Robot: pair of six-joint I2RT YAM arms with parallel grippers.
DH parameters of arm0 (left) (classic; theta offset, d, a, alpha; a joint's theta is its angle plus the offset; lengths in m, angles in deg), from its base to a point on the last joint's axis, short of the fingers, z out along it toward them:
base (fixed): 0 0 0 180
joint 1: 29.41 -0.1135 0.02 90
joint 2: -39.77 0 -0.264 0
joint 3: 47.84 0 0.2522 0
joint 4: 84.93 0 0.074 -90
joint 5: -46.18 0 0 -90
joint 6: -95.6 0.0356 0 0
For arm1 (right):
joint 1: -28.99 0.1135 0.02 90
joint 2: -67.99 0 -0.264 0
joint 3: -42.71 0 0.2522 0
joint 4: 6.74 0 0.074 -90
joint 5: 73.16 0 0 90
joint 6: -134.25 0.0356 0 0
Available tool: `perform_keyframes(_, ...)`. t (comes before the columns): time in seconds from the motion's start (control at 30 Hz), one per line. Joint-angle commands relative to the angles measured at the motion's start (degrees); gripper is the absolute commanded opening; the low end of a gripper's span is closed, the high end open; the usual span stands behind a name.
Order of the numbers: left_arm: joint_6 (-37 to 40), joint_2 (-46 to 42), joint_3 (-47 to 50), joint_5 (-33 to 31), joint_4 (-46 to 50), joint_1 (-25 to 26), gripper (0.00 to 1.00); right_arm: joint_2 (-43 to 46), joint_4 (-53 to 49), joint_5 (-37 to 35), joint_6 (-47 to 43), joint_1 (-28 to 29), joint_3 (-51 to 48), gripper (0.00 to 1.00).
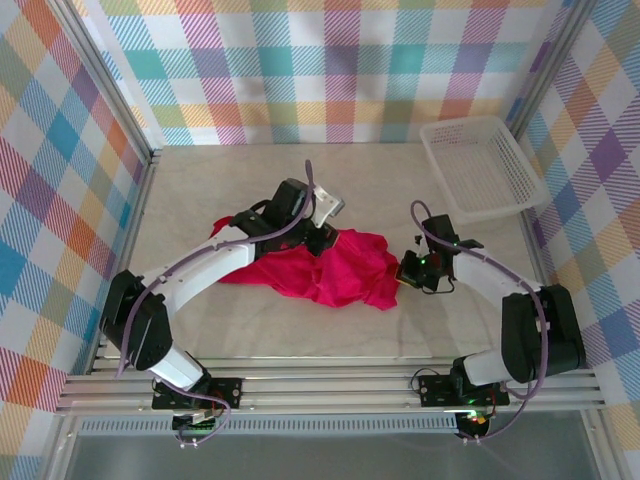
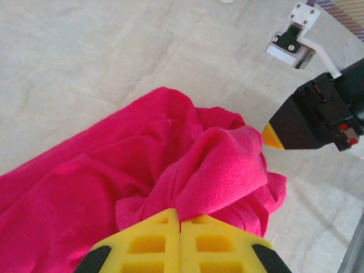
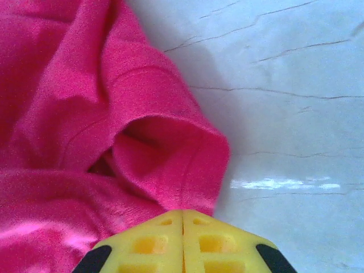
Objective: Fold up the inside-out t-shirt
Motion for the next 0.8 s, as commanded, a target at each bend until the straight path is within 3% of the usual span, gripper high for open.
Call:
perform_keyframes(0.0,-4.39,2.83,-0.13,1.81,-3.03,-0.07,0.0,5.06,5.96,8.1,2.84,3.44,-1.89,0.26)
perform_keyframes(0.1,-6.31,4.44,-0.2,1.73,-3.74,-0.05,0.01,8.21,11.26,7.86,6.52,9.55,-2.9,0.49)
perform_keyframes(0.17,-7.99,5.15,-0.69,1.51,-3.45,-0.02,0.1,9.09,12.46,6.02,7.93,12.31,-3.02,0.51)
perform_keyframes(0.23,-9.02,5.32,-1.1,1.11,-2.33,-0.02,0.3,9.94,12.57,4.19,8.93,13.18,-3.46,0.5)
perform_keyframes(0.3,-9.19,4.66,-0.94,-1.13,-0.66,-0.04,0.36,11.14,12.13,2.86,9.17,13.18,-3.99,0.48)
perform_keyframes(0.57,-12.17,-2.29,4.29,-8.22,3.06,-3.79,0.37,12.11,8.89,1.48,7.59,15.35,-0.61,0.43)
perform_keyframes(0.77,-16.23,-4.79,9.77,-8.7,3.47,-8.28,0.36,6.25,6.75,-3.76,7.0,21.93,6.12,0.52)
